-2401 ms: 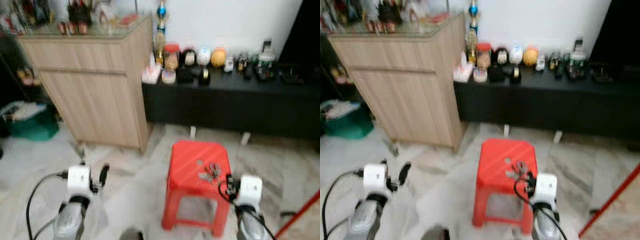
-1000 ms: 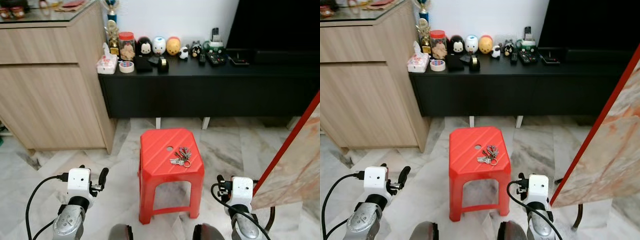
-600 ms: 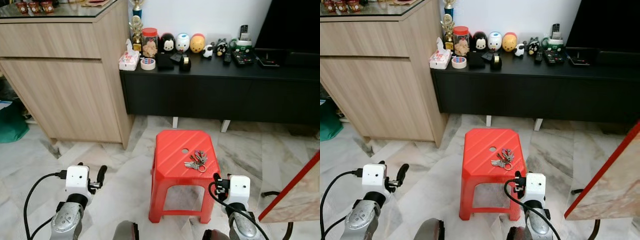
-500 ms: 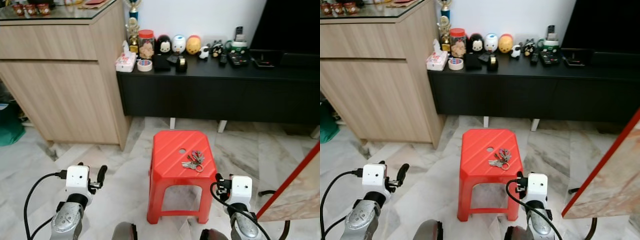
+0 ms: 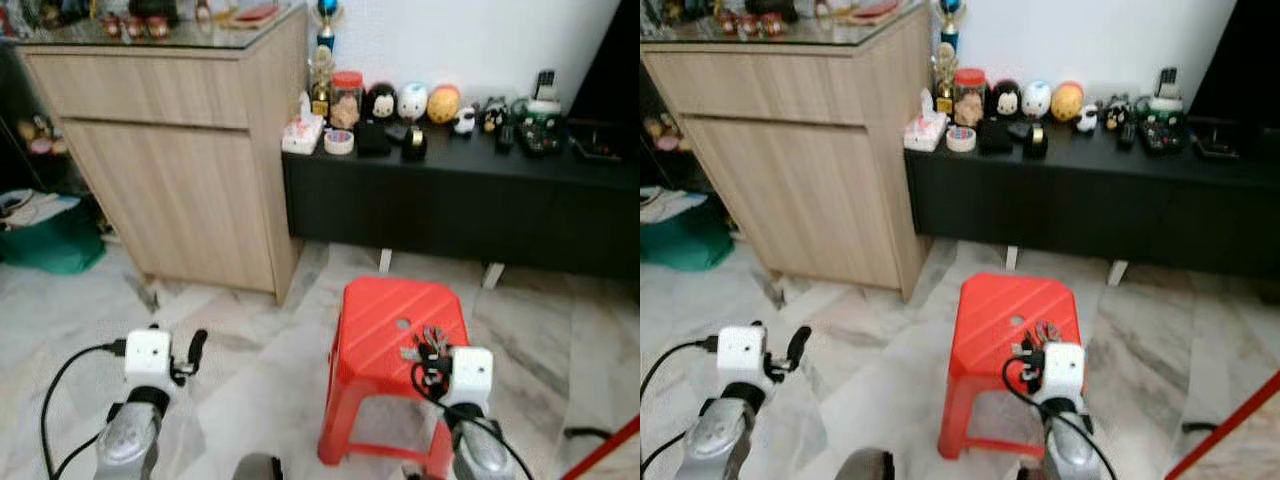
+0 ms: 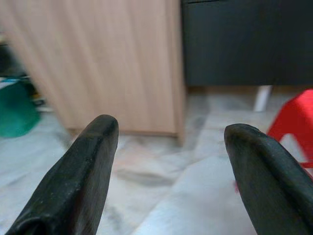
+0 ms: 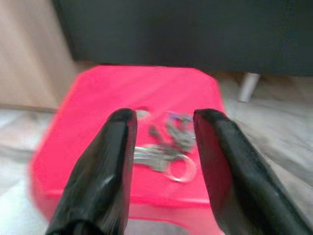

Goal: Hang keys on a hook

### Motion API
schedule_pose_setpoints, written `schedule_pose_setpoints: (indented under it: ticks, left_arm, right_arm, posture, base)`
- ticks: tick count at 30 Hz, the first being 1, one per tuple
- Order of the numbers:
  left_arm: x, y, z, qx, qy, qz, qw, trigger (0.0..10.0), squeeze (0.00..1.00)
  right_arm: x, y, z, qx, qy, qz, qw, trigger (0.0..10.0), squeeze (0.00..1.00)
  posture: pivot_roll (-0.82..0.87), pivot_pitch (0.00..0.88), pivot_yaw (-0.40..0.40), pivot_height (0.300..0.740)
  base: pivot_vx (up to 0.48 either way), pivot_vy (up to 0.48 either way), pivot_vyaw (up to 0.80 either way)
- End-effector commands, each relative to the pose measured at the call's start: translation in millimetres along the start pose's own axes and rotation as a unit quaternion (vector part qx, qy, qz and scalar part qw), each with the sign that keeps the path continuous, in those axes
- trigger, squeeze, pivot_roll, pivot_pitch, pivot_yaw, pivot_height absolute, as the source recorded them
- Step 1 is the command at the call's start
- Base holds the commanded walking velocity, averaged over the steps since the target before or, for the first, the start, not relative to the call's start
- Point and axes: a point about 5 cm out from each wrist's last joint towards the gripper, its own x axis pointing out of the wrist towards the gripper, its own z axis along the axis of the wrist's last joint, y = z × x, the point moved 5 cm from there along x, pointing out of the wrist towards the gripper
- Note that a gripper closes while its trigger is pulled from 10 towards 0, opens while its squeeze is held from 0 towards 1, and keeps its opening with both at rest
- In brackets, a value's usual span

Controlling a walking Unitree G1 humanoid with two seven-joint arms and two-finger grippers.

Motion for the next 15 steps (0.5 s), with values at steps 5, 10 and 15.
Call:
schedule_pose_setpoints:
  ticks: [5,10,15]
  left_arm:
    - [1.9,4.9,3.5,0.004,-0.005,0.004,1.000,10.0,0.00]
    - [2.1,4.8,3.4,0.004,-0.005,0.004,1.000,10.0,0.00]
    - [1.9,5.1,3.6,0.004,-0.005,0.005,1.000,10.0,0.00]
  right_arm:
    - [2.4,4.8,3.0,-0.006,-0.002,0.011,1.000,10.0,0.00]
    - [2.5,6.3,2.1,-0.007,0.001,0.016,1.000,10.0,0.00]
    - [3.1,4.2,2.2,0.003,0.002,0.009,1.000,10.0,0.00]
  posture:
    - [0.07,0.000,-0.018,0.620]
    - [0.07,0.000,-0.020,0.620]
    - [0.07,0.000,-0.022,0.620]
  base:
    - [0.293,0.000,0.00]
    - [0.296,0.000,0.32]
    - [0.298,0.000,0.25]
